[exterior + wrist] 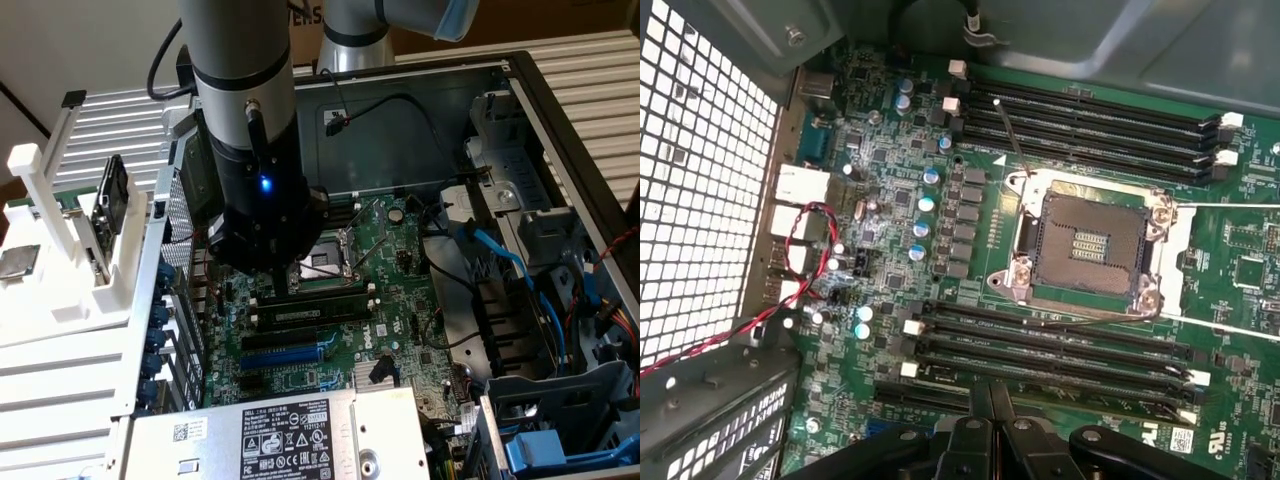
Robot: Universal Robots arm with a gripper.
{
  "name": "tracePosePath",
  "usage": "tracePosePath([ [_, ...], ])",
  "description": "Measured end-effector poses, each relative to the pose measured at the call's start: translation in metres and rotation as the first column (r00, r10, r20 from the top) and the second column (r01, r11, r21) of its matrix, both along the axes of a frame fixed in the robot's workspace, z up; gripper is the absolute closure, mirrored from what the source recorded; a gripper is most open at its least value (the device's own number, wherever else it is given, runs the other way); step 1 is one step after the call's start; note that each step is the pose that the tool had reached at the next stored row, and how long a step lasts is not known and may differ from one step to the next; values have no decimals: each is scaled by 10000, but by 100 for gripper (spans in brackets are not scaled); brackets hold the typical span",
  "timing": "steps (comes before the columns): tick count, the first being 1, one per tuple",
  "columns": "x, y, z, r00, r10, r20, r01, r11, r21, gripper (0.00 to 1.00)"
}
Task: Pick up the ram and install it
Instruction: 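Press down the ram until it locks into place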
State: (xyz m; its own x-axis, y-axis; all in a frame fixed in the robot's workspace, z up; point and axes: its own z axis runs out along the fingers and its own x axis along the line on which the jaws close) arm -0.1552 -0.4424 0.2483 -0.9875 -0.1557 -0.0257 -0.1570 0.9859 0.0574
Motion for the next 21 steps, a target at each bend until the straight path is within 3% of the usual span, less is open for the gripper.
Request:
tracePosePath([
  [7,0,-2,-104,10000,-1,1,1,10000,6,90],
  [21,0,-2,-189,10000,-1,-3,1,10000,21,90],
])
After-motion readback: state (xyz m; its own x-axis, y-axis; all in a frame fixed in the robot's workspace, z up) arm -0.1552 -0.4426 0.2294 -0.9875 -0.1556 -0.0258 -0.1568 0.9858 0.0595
